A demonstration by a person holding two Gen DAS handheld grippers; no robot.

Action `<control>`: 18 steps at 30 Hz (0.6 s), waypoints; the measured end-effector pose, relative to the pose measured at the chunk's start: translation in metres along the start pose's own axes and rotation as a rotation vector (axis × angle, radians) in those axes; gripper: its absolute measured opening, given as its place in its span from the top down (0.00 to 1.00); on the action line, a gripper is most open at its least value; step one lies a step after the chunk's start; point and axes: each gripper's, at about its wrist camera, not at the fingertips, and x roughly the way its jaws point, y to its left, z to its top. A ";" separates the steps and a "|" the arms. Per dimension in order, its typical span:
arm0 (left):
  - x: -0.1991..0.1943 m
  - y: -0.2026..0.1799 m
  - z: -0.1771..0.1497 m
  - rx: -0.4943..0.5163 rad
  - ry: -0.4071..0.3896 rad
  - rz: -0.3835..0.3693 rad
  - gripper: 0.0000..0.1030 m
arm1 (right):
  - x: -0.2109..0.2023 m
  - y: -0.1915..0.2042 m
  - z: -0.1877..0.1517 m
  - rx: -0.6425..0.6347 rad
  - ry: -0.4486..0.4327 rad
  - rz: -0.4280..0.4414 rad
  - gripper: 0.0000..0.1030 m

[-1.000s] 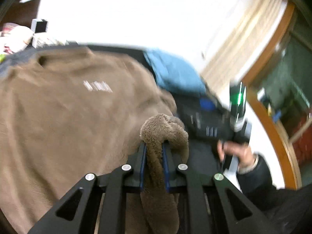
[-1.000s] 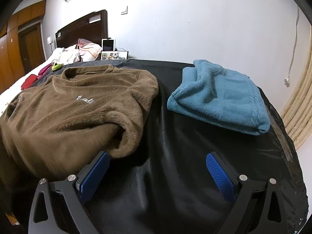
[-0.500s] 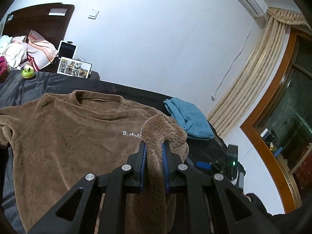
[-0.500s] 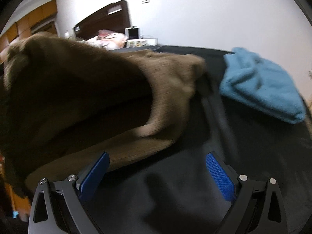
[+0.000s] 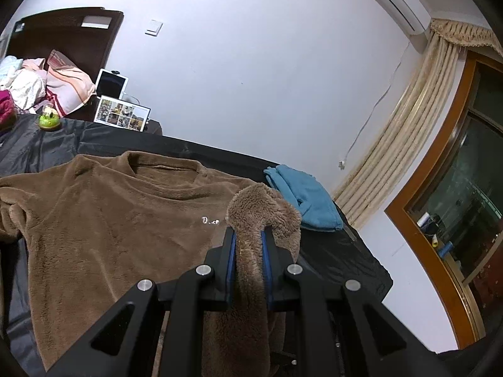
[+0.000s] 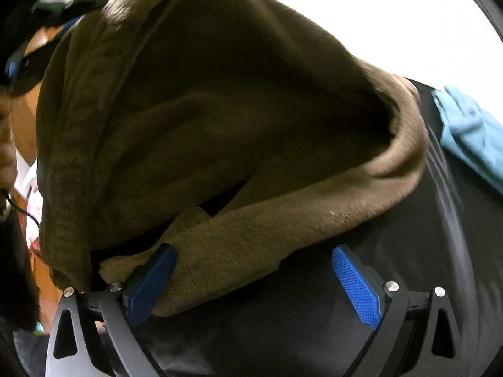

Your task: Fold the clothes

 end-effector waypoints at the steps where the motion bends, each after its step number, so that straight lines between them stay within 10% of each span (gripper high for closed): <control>1: 0.000 0.001 0.000 -0.005 -0.001 -0.001 0.83 | 0.002 -0.001 0.000 0.014 0.004 0.006 0.02; 8: -0.006 0.000 0.000 0.000 -0.010 -0.002 0.83 | 0.014 0.002 0.000 0.047 0.013 0.054 0.11; 13: -0.020 -0.001 0.003 0.006 -0.058 -0.003 0.83 | 0.015 0.014 -0.002 -0.003 -0.002 0.094 0.56; 18: -0.021 -0.004 0.002 0.014 -0.056 -0.006 0.83 | -0.002 0.007 -0.004 -0.027 -0.062 0.041 0.75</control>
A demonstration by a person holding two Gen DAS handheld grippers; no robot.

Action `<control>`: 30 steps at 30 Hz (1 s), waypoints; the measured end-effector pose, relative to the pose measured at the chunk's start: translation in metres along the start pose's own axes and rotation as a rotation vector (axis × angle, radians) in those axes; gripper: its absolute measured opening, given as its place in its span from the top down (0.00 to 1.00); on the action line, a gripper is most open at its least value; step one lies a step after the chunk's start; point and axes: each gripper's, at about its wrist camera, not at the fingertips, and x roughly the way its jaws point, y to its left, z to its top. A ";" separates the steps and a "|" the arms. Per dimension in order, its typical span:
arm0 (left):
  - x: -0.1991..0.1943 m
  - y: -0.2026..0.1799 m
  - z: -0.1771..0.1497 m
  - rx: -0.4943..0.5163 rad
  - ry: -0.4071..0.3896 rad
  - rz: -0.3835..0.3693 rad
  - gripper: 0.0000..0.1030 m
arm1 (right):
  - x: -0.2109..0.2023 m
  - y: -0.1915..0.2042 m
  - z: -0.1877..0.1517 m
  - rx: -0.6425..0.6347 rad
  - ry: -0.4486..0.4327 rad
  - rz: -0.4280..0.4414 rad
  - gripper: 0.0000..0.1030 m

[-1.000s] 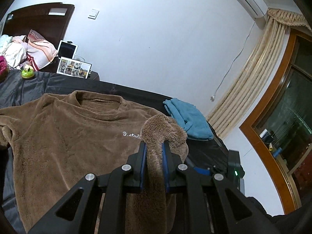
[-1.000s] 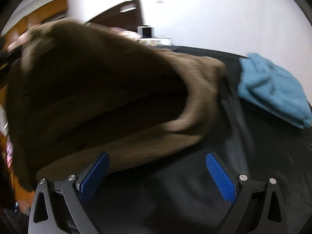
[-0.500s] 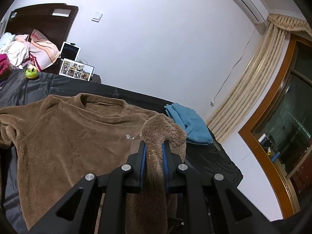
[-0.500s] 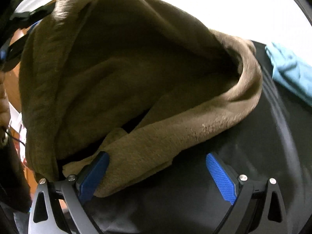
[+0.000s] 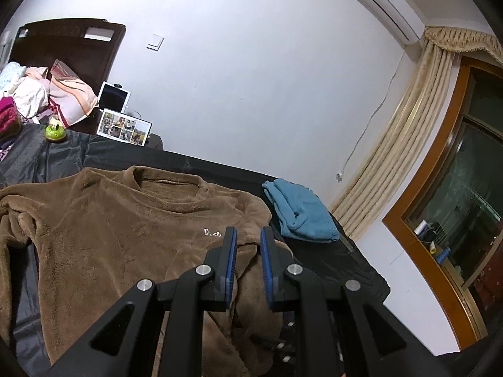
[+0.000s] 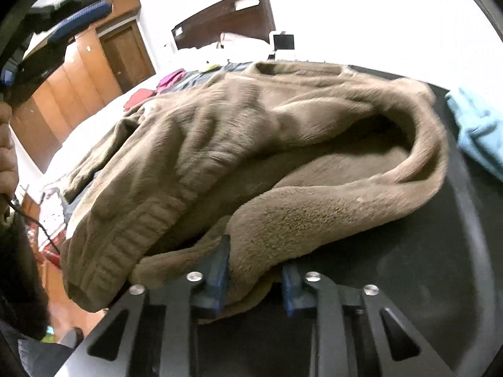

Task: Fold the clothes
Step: 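Grasp the sweatshirt hem with the right gripper while the left gripper holds the sleeve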

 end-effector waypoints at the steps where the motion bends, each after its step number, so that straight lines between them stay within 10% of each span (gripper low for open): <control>1: 0.002 0.000 -0.001 -0.001 0.006 0.000 0.83 | -0.005 -0.007 0.002 0.002 -0.017 -0.021 0.76; 12: 0.049 0.036 -0.026 -0.049 0.171 0.064 0.83 | -0.078 -0.081 0.022 0.065 -0.201 -0.418 0.77; 15: 0.066 0.047 -0.037 -0.073 0.242 0.063 0.70 | -0.106 -0.107 0.023 0.075 -0.250 -0.579 0.77; 30: 0.110 -0.057 -0.116 0.162 0.544 -0.279 0.47 | -0.142 -0.169 0.082 0.035 -0.413 -0.982 0.76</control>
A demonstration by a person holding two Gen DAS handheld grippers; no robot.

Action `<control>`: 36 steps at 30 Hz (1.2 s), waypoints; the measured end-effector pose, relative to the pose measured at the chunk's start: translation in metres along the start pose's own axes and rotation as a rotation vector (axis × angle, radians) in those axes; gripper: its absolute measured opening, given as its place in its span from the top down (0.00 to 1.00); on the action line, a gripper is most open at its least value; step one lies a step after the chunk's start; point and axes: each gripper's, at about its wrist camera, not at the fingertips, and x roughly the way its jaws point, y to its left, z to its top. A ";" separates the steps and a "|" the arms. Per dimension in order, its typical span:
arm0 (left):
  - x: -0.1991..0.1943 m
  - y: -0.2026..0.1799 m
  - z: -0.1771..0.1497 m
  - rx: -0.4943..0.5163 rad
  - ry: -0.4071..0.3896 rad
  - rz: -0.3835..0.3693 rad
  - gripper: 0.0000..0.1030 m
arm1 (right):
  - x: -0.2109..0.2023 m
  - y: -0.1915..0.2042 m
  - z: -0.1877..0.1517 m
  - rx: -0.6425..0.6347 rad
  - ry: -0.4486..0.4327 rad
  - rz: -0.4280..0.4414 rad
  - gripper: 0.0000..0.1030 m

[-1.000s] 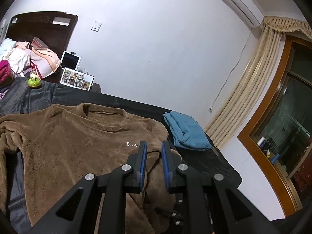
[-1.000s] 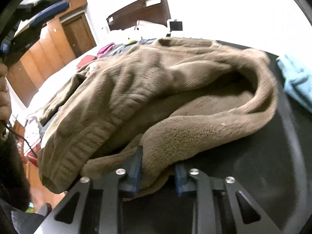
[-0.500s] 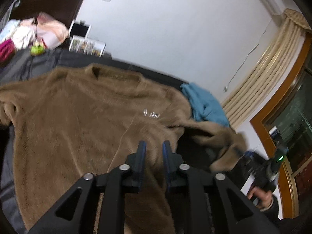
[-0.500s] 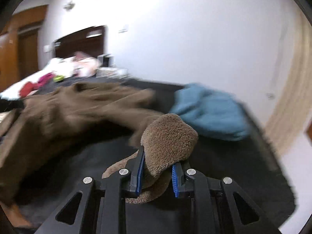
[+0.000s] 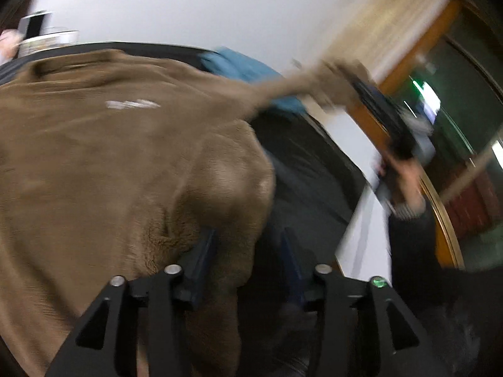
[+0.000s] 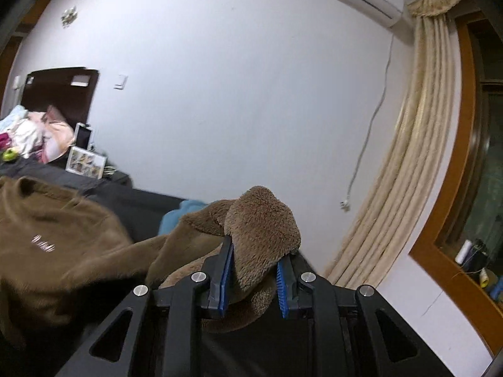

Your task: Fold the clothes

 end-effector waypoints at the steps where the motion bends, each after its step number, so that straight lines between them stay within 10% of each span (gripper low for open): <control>1: 0.006 -0.011 -0.003 0.034 0.022 -0.020 0.47 | 0.009 0.000 0.001 -0.003 0.026 0.009 0.74; 6: -0.001 -0.024 -0.004 0.079 0.003 0.021 0.46 | 0.034 0.015 -0.016 0.032 0.208 0.278 0.33; 13: -0.042 0.030 0.002 -0.104 -0.114 0.106 0.44 | 0.009 0.028 -0.058 0.055 0.281 0.485 0.30; 19: -0.049 0.064 -0.004 -0.205 -0.157 0.167 0.40 | 0.009 0.007 -0.069 0.036 0.289 0.213 0.30; 25: -0.051 0.077 -0.019 -0.255 -0.162 0.209 0.38 | -0.001 -0.049 -0.078 0.176 0.310 0.211 0.30; 31: -0.063 0.081 -0.025 -0.269 -0.203 0.219 0.37 | -0.021 -0.028 -0.095 0.330 0.336 0.814 0.29; 36: -0.075 0.081 -0.031 -0.277 -0.240 0.244 0.34 | -0.036 0.049 -0.108 0.189 0.389 1.075 0.29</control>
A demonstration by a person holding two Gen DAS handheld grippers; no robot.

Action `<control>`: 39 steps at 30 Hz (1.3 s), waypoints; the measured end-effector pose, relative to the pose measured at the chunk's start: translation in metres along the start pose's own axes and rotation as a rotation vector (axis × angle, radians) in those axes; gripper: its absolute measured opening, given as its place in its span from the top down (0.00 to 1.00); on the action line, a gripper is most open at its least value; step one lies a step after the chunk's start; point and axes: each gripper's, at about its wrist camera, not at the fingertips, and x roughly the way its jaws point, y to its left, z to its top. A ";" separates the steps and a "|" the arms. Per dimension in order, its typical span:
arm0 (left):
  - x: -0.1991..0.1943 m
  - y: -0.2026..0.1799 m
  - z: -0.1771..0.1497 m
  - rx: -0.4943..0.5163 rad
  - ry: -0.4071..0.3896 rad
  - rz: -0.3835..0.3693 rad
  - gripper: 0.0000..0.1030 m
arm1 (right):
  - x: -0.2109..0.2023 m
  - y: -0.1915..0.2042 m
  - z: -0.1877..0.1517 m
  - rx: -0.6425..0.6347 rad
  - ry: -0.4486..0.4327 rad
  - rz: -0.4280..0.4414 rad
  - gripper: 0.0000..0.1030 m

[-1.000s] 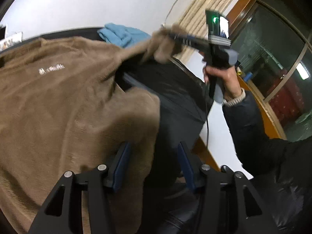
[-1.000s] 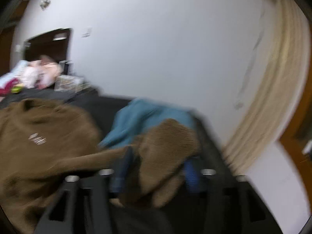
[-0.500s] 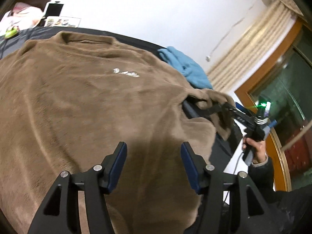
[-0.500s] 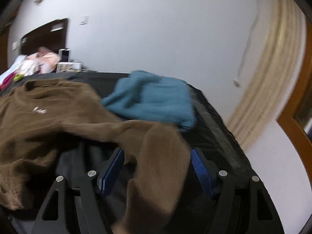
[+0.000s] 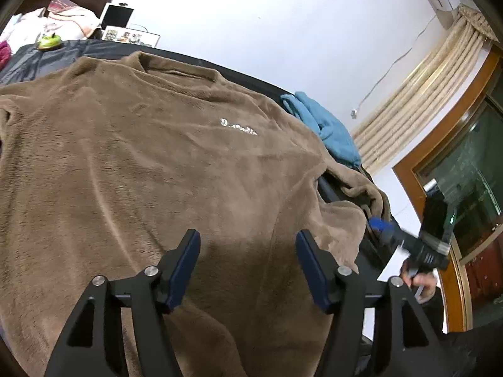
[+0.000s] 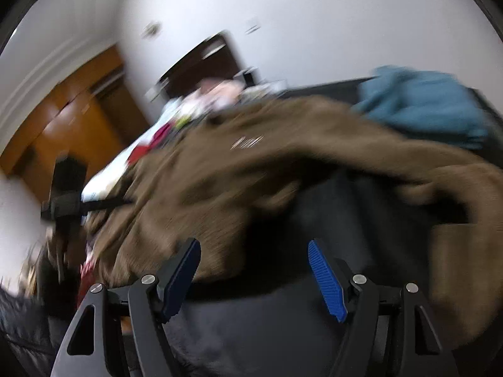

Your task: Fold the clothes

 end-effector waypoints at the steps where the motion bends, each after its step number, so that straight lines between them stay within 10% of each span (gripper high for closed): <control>1: -0.002 0.002 -0.001 -0.002 -0.004 0.007 0.33 | 0.009 0.007 -0.001 -0.016 0.021 0.022 0.30; 9: -0.014 0.023 -0.013 -0.057 -0.035 0.052 0.32 | 0.049 0.022 0.001 -0.050 0.059 0.184 0.30; 15: -0.014 0.046 -0.016 -0.106 -0.046 0.109 0.31 | 0.048 0.034 -0.003 -0.054 0.082 0.301 0.83; 22: -0.020 0.066 -0.015 -0.155 -0.066 0.149 0.30 | -0.032 0.007 0.001 0.109 -0.086 0.521 0.88; 29: -0.020 0.078 -0.020 -0.167 -0.052 0.178 0.30 | -0.079 -0.022 -0.025 0.156 -0.085 0.296 0.87; 32: -0.022 0.079 -0.024 -0.158 -0.040 0.192 0.30 | -0.081 -0.026 -0.035 0.142 -0.044 0.054 0.81; 34: -0.025 0.078 -0.025 -0.149 -0.039 0.203 0.30 | -0.078 -0.015 -0.035 0.076 -0.031 -0.100 0.46; 36: -0.031 0.075 -0.025 -0.136 -0.050 0.219 0.29 | -0.069 0.005 -0.031 -0.007 -0.037 -0.105 0.22; 39: -0.040 0.072 -0.024 -0.117 -0.070 0.238 0.28 | -0.049 0.052 -0.024 -0.200 -0.038 -0.055 0.22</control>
